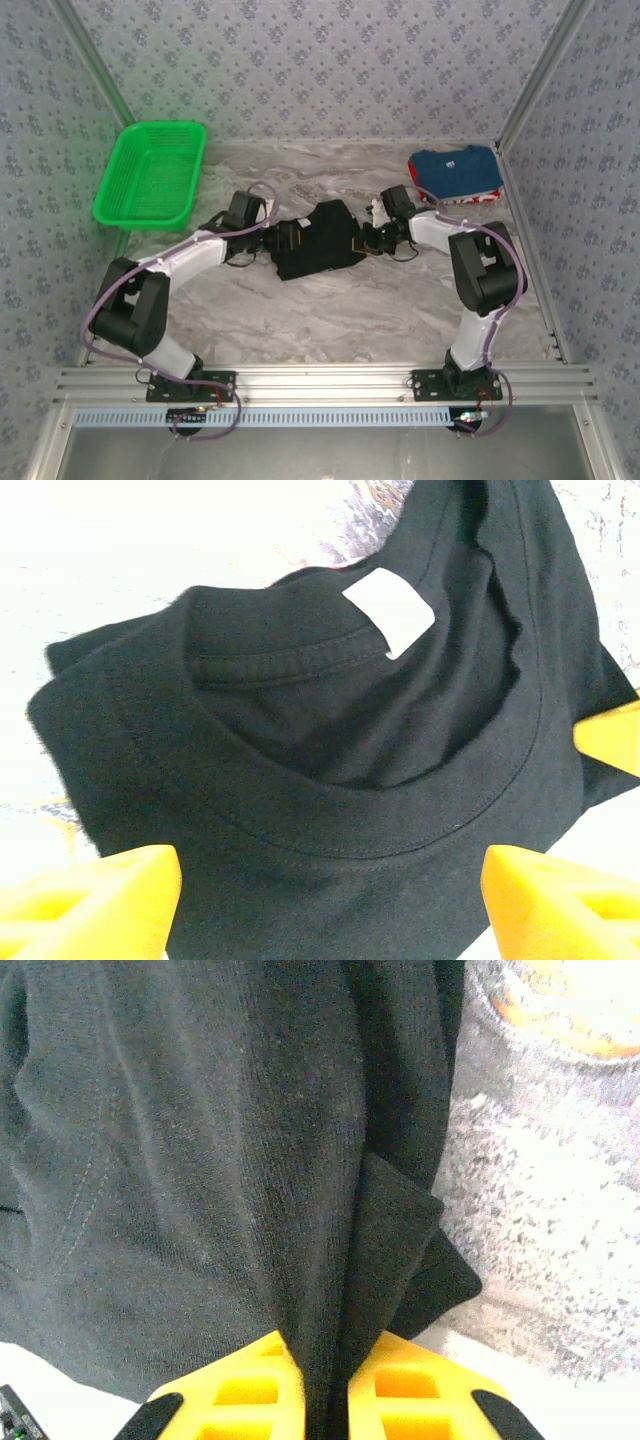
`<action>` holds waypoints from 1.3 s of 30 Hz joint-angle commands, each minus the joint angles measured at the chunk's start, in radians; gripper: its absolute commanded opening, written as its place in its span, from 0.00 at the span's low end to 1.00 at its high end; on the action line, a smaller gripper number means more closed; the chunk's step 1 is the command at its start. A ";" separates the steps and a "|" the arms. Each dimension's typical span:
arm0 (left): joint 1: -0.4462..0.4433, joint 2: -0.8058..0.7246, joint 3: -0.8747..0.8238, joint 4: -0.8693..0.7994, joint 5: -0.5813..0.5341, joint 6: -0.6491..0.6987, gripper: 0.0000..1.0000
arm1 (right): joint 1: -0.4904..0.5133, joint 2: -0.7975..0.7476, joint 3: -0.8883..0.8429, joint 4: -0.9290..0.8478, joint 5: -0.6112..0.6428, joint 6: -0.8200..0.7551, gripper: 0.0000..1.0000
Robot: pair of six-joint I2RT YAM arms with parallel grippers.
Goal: Fold the inside-out t-shirt
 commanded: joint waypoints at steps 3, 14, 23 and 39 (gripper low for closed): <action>0.038 -0.087 -0.033 -0.049 -0.003 0.002 0.79 | 0.001 -0.071 -0.109 -0.009 -0.022 0.002 0.07; 0.059 -0.032 -0.007 -0.116 0.086 0.009 0.78 | -0.030 -0.202 -0.140 -0.044 0.058 0.001 0.44; 0.071 0.186 0.155 -0.084 0.082 0.011 0.64 | -0.040 -0.048 0.056 0.010 0.073 -0.032 0.54; 0.091 0.283 0.251 -0.044 0.150 0.006 0.24 | -0.028 0.164 0.310 0.014 0.098 -0.050 0.16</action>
